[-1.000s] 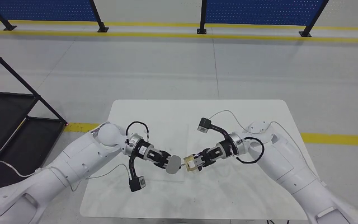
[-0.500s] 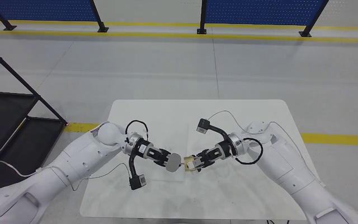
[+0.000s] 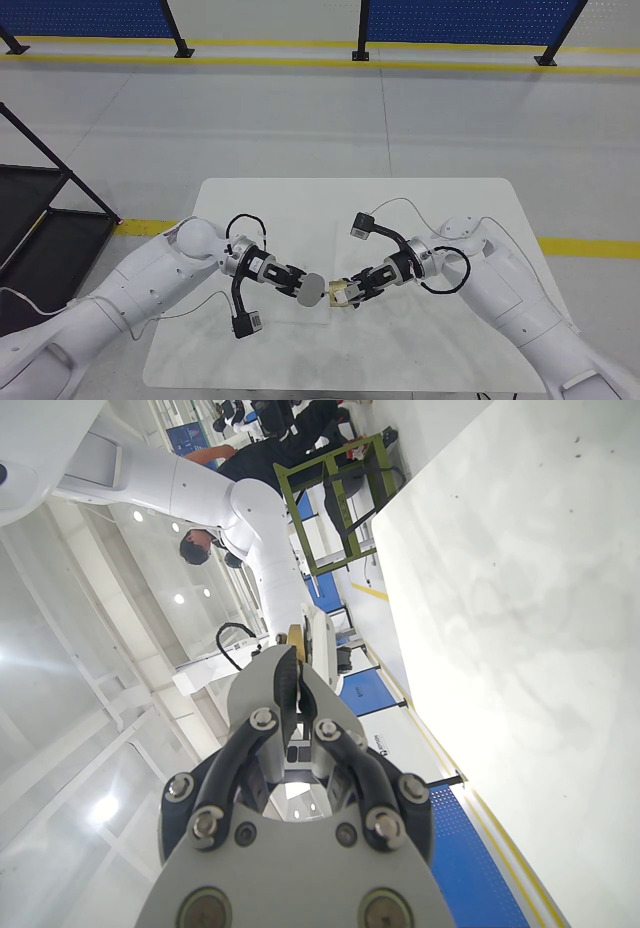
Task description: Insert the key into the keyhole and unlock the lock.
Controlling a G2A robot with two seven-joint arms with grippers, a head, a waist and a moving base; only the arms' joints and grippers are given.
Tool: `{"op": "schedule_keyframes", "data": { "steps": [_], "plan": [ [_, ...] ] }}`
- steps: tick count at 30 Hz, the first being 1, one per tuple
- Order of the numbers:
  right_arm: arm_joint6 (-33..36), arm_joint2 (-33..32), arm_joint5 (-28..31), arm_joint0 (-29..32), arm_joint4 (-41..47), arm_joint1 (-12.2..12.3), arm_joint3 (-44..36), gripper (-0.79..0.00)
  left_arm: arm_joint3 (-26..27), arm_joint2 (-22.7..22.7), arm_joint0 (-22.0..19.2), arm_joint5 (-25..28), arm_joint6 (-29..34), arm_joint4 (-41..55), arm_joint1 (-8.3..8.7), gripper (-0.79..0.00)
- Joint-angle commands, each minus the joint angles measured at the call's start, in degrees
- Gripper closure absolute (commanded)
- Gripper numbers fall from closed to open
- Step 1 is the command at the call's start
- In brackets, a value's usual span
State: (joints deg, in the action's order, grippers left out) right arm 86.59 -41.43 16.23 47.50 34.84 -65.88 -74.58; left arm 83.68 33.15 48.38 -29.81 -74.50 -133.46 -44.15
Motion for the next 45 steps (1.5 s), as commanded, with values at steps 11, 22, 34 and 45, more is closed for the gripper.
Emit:
{"op": "schedule_keyframes", "data": {
  "steps": [11, 22, 34, 45],
  "plan": [
    [0.2, -0.4, -0.5, 0.3, -0.3, -0.3, 0.0, 0.0, -0.4, 0.7, 0.3, 0.5, -0.5, 0.3, -0.52, -0.083],
    [0.7, -1.2, 0.1, 0.8, 0.6, -0.5, 0.5, 0.0, -1.0, 2.5, 1.1, 1.7, -1.7, 2.5, -0.8, -0.785],
    [1.0, -2.3, 0.2, 1.4, 0.9, -0.5, 2.2, 0.0, -8.7, 6.3, 3.2, 21.0, -13.5, 16.9, -0.47, -0.785],
    [-0.9, -3.2, 1.3, 2.1, -0.1, -0.5, 2.7, 0.0, -13.0, 2.4, 0.6, 35.6, -13.5, 25.0, -1.54, -0.785]
  ]
}}
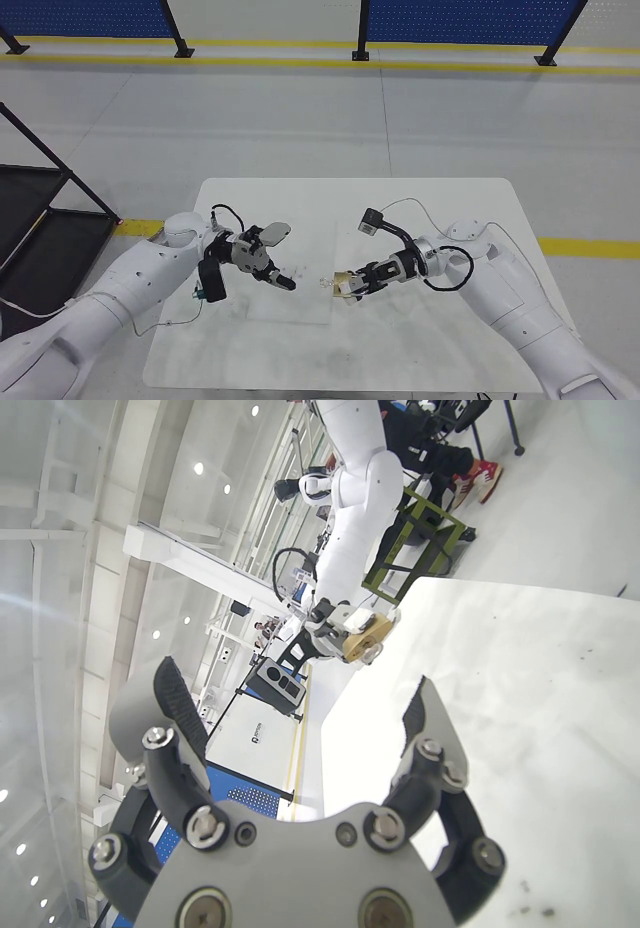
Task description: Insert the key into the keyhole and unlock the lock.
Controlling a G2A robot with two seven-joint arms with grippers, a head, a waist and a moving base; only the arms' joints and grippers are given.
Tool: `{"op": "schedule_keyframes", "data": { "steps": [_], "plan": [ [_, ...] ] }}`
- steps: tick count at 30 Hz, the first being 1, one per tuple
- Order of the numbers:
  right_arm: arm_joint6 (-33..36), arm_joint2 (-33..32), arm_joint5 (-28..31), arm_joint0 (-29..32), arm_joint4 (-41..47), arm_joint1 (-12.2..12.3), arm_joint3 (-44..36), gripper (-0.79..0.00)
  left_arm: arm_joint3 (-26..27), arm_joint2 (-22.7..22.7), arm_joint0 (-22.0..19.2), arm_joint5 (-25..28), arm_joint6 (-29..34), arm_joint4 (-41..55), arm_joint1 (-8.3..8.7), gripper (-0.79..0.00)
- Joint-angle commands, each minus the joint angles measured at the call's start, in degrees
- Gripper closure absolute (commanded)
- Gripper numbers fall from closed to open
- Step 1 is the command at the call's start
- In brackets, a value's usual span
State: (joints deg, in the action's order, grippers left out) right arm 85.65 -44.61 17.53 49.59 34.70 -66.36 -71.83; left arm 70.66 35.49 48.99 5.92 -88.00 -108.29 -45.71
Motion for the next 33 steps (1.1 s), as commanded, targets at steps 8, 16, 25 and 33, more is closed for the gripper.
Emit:
{"op": "schedule_keyframes", "data": {
  "steps": [8, 16, 25, 33],
  "plan": [
    [0.0, 0.0, 0.0, 0.0, 0.0, 0.0, 0.0, 0.0, 0.0, 0.0, 0.0, -0.1, 0.0, -0.2, 0.02, -0.785],
    [0.0, 0.0, 0.0, 0.0, 0.0, 0.0, 0.0, 0.0, 4.4, -0.5, 2.1, 16.5, 6.1, 14.0, -0.06, -0.785],
    [0.0, 0.0, 0.0, 0.0, 0.0, 0.0, 0.0, 0.0, 10.0, -3.7, 0.8, 41.8, 31.5, 40.4, 2.75, -0.785],
    [0.0, 0.0, 0.0, 0.0, 0.0, 0.0, 0.0, 0.0, 7.4, -7.0, 2.1, 52.1, 43.9, 53.5, 3.99, -0.785]
  ]
}}
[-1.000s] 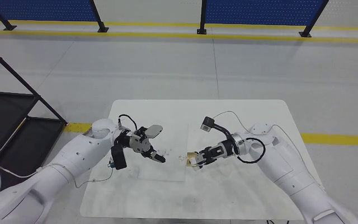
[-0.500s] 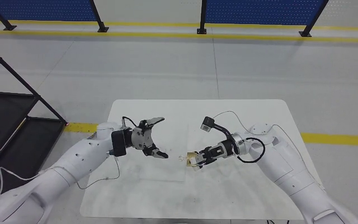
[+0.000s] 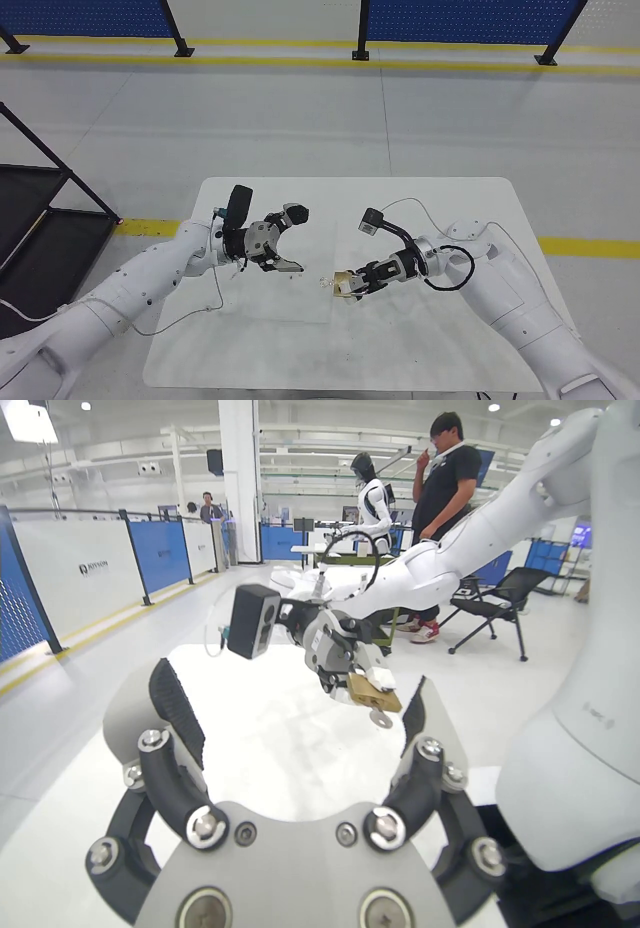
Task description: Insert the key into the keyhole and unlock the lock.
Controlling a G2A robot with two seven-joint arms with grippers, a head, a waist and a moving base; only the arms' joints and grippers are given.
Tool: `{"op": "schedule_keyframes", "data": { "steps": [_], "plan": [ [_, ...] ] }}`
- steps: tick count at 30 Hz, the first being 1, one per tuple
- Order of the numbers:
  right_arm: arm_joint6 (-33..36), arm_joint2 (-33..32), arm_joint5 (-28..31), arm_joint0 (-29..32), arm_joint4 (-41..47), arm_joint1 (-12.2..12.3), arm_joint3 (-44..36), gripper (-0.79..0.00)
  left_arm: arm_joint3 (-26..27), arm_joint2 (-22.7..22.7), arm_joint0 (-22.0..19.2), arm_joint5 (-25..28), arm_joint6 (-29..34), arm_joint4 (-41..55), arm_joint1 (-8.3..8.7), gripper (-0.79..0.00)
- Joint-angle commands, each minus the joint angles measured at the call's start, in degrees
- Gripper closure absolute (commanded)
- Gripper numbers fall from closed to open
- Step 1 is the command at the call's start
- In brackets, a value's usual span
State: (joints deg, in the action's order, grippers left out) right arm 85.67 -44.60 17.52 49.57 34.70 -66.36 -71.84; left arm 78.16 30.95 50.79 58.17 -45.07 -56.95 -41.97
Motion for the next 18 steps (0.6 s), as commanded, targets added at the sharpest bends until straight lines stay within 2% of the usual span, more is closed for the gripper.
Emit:
{"op": "schedule_keyframes", "data": {
  "steps": [1, 11, 14, 18],
  "plan": [
    [0.0, 0.0, 0.0, 0.0, 0.0, 0.0, 0.0, 0.0, 0.7, -4.7, 0.0, -0.2, 3.1, 4.3, 0.52, -0.785],
    [0.0, 0.0, 0.0, 0.0, 0.0, 0.0, 0.0, 0.0, 0.7, -4.7, 0.0, -0.2, 3.1, 4.3, 0.52, -0.785],
    [0.0, 0.0, 0.0, 0.0, 0.0, 0.0, 0.0, 0.0, 0.7, -4.1, 1.5, -0.2, 5.2, 11.3, 0.42, -0.785],
    [0.0, 0.0, 0.0, 0.0, 0.0, 0.0, 0.0, 0.0, 2.9, -5.3, 1.3, -0.2, 14.3, 26.7, 1.36, -0.785]
  ]
}}
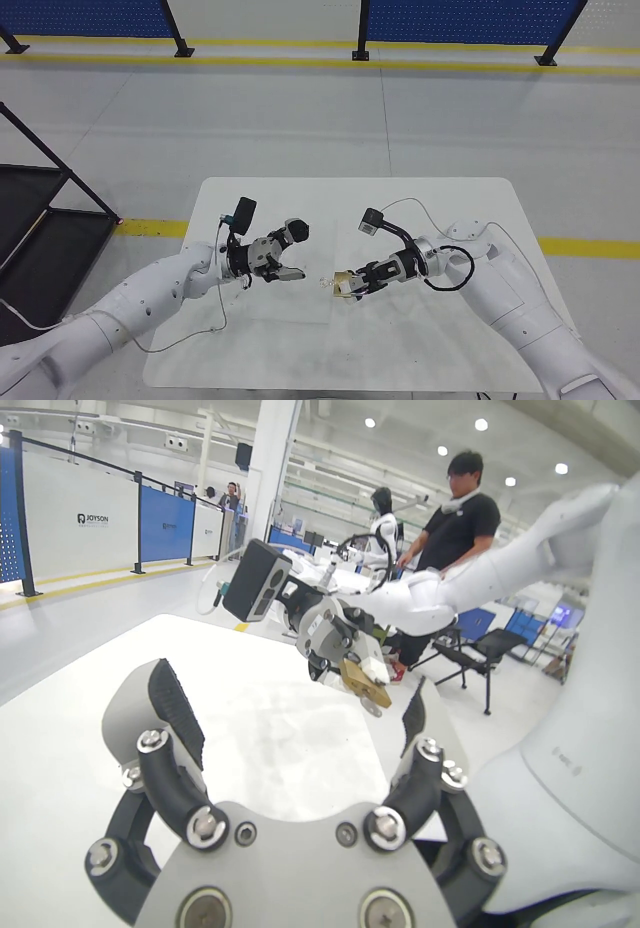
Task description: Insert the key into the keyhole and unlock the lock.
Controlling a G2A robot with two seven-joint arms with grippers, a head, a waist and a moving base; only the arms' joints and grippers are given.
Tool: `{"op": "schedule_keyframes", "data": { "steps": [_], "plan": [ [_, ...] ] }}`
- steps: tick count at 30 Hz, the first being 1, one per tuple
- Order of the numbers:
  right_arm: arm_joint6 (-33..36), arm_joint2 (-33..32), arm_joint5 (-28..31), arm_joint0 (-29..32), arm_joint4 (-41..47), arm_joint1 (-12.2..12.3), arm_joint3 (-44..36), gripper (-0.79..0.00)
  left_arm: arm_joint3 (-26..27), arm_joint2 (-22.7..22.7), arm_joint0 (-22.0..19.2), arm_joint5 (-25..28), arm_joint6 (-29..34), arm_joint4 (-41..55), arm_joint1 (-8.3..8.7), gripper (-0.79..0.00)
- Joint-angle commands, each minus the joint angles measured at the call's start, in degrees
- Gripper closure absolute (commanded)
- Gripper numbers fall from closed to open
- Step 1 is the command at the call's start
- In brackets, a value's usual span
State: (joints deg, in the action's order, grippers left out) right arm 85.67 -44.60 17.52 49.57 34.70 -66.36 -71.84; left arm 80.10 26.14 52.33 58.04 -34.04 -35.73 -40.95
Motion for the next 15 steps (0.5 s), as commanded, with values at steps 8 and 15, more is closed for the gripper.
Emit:
{"op": "schedule_keyframes", "data": {
  "steps": [8, 15],
  "plan": [
    [0.0, 0.0, 0.0, 0.0, 0.0, 0.0, 0.0, 0.0, 2.3, -5.9, -5.8, -1.9, 46.5, 44.9, 4.34, -0.785],
    [0.0, 0.0, 0.0, 0.0, 0.0, 0.0, 0.0, 0.0, 5.3, -5.7, -9.0, -11.6, 75.0, 71.9, 6.14, -0.785]
  ]
}}
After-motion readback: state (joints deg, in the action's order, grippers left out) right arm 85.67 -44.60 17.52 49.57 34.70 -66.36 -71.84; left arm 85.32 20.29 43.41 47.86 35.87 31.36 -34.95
